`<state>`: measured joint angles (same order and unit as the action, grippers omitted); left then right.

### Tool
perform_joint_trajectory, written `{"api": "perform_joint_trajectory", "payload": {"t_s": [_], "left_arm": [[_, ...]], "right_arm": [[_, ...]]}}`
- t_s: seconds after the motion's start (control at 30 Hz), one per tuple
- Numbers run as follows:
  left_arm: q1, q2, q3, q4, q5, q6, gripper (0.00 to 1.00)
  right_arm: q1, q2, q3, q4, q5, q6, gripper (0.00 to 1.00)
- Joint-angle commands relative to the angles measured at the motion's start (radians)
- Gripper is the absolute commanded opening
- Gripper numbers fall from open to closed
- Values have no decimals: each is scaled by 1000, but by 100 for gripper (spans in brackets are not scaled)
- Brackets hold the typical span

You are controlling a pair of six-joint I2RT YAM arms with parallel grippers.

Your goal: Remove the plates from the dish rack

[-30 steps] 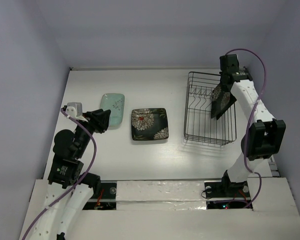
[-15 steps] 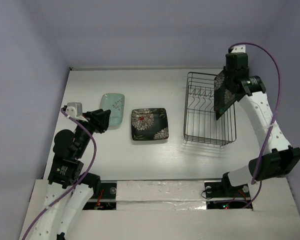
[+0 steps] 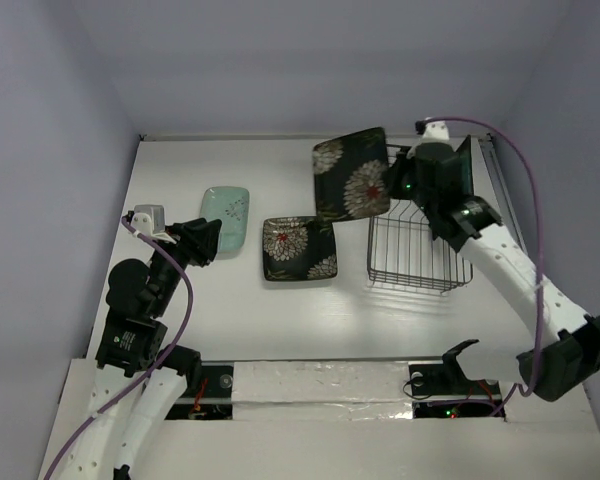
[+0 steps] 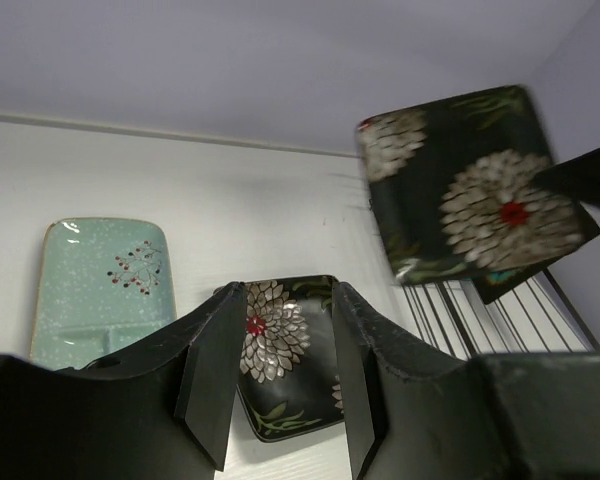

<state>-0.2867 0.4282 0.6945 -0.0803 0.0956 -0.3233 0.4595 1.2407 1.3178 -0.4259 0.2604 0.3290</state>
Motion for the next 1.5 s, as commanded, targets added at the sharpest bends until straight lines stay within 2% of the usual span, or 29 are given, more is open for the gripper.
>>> {"api": "perform_joint_trajectory", "payload": {"t_s": [0.0,0.13,0.3,0.5,0.9,1.0,1.03,1.13,1.23,1.37,1.43,1.47], "left_arm": [[-5,4,30,25,-10,-2,36],[-5,3,30,25,-8,-3,36],[-5,0,30,25,-5,-3,36],[-5,-2,30,25,-5,-3,36],[-5,-6,30,25,-4,-3,36],[-5,-6,30,24,-5,-2,36],[-5,-9,30,24,-5,-3,36],[-5,-11,30,25,-5,-5,36],[-5,-14,30,25,-4,-5,36],[-5,-14,28,25,-4,-7,36],[-5,-14,30,25,-4,-7,36],[-5,-14,28,25,-2,-7,36]], "right_arm": [[73,46,-99,474,-161,278,0],[149,123,-164,608,-142,406,0],[194,235,-193,668,-136,456,0],[215,272,-310,740,-121,516,0],[225,328,-420,745,-110,535,2],[225,336,-445,731,-115,519,19],[225,341,-448,722,-113,509,34],[234,342,-448,673,-101,467,60],[252,339,-425,609,-87,424,71],[272,313,-385,507,-12,371,73],[272,299,-370,448,13,345,84],[272,293,-367,432,40,337,87]]}}
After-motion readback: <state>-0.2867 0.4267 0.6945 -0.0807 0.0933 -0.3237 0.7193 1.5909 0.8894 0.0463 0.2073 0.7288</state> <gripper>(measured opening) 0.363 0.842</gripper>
